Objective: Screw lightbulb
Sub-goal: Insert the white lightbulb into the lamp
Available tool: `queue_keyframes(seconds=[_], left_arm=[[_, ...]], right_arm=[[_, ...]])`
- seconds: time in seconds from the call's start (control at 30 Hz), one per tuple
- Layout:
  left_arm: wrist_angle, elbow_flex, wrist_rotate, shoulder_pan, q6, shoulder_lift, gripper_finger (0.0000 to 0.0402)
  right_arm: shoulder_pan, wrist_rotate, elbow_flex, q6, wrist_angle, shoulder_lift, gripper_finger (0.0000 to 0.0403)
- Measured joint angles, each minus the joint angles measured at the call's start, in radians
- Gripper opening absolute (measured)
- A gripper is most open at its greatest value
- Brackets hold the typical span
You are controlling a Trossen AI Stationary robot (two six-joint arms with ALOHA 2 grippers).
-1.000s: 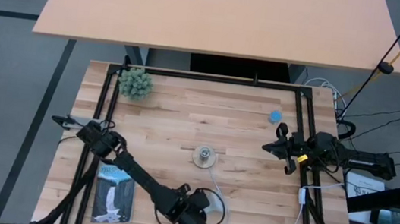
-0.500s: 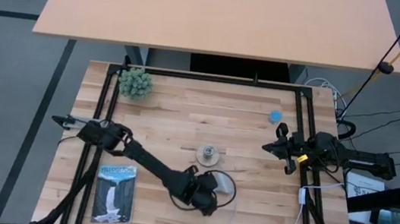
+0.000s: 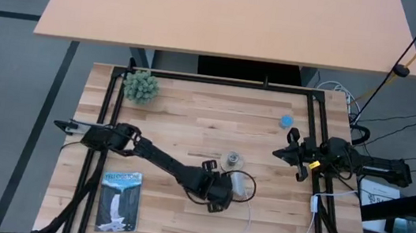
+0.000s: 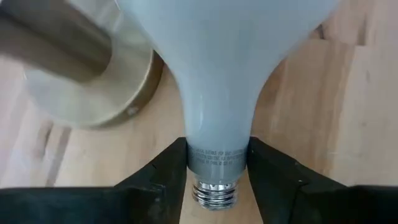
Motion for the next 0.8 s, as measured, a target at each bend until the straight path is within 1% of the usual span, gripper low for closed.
queue_keyframes(seconds=[0.1, 0.27, 0.37, 0.47, 0.57, 0.73, 0.8], left_arm=[[0.001, 0.000, 0.004, -0.024, -0.041, 0.000, 0.0125], [-0.001, 0.000, 0.004, -0.057, -0.090, -0.006, 0.0124], [-0.017, -0.004, -0.034, -0.076, -0.114, -0.019, 0.0124], [-0.026, -0.007, -0.100, -0.091, -0.129, -0.053, 0.0124], [-0.014, -0.003, -0.202, -0.104, -0.127, -0.102, 0.0115], [-0.010, -0.003, -0.377, -0.128, -0.075, -0.150, 0.0092], [-0.008, -0.003, -0.432, -0.132, -0.051, -0.156, 0.0080]], right_arm=[[0.000, 0.000, 0.000, 0.000, 0.000, 0.000, 0.0000], [0.000, 0.000, 0.000, 0.000, 0.000, 0.000, 0.0000], [0.000, 0.000, 0.000, 0.000, 0.000, 0.000, 0.0000], [0.000, 0.000, 0.000, 0.000, 0.000, 0.000, 0.0000], [0.000, 0.000, 0.000, 0.000, 0.000, 0.000, 0.0000], [0.000, 0.000, 0.000, 0.000, 0.000, 0.000, 0.0000], [0.000, 0.000, 0.000, 0.000, 0.001, 0.000, 0.0000]])
